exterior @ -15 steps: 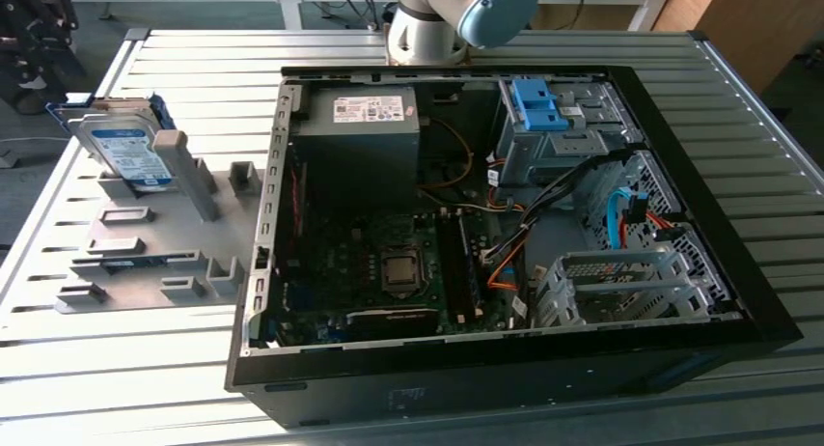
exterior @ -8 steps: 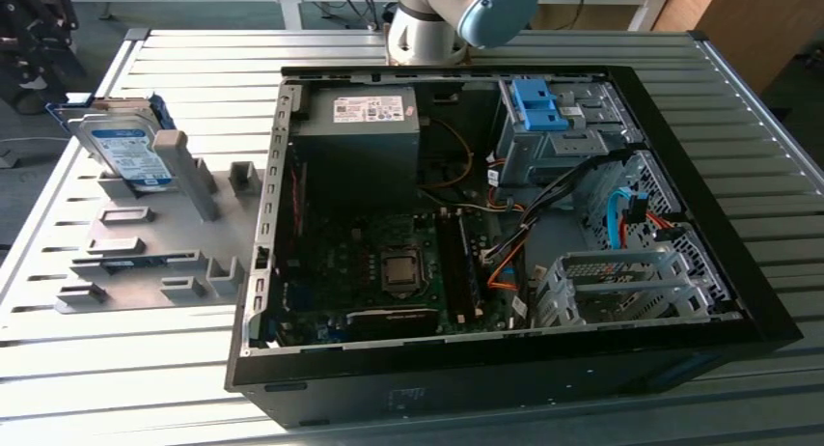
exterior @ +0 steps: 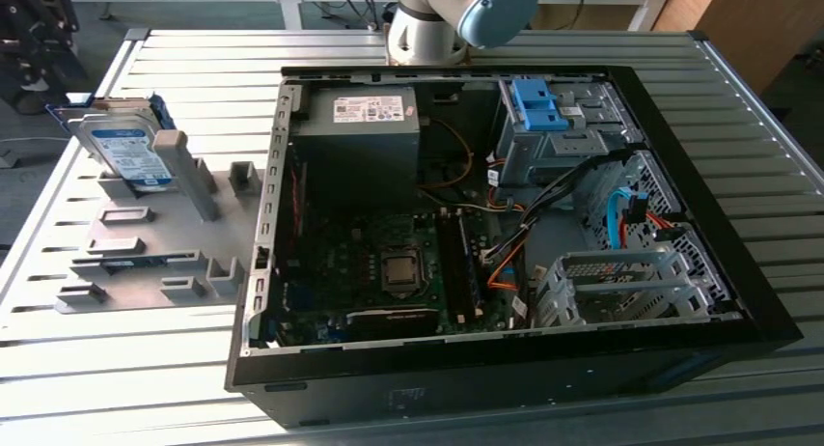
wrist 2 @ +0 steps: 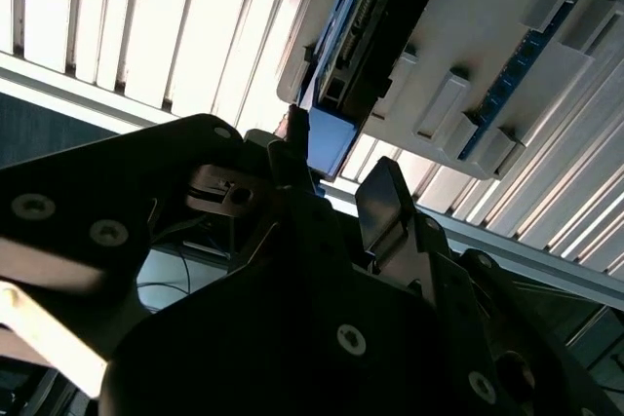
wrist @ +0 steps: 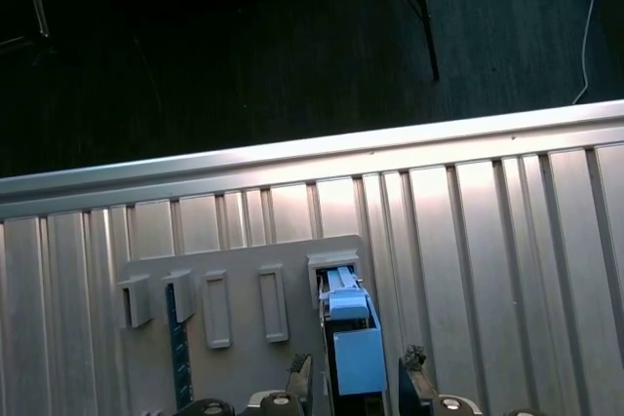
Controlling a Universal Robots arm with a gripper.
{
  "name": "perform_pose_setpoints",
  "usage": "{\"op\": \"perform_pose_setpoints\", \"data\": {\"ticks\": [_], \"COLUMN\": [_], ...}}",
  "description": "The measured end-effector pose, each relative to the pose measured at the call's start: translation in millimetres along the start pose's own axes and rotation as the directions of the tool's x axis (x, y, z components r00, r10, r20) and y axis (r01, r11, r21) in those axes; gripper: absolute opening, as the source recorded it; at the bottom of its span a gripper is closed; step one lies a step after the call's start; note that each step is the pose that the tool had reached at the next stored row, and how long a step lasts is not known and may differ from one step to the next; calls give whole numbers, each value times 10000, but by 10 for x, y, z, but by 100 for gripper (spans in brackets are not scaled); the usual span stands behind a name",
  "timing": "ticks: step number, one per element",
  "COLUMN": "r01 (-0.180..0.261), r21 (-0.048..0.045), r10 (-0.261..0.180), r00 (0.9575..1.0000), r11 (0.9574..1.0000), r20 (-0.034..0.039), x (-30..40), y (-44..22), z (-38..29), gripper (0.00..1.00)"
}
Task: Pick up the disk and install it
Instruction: 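Pick up the disk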
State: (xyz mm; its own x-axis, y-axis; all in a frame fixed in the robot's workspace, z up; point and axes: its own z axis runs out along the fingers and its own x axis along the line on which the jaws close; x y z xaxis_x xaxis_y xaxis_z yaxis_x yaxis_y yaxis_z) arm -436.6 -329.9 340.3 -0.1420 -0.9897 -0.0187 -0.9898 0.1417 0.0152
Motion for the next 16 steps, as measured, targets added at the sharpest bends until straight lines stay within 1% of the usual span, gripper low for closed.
{"op": "perform_pose_setpoints", "data": {"ticks": [2,6,16], "r01": [60,415,504], "r21": [-2,-4,-5], "r10": [-60,-415,-504], "r00": [10000,9991,9987], "r11": [10000,9991,9987], "r20": [-1,-6,-8], "x": [1,5,9], "y": [0,5,14], "z": [12,40,136], "gripper": [47,47,47]}}
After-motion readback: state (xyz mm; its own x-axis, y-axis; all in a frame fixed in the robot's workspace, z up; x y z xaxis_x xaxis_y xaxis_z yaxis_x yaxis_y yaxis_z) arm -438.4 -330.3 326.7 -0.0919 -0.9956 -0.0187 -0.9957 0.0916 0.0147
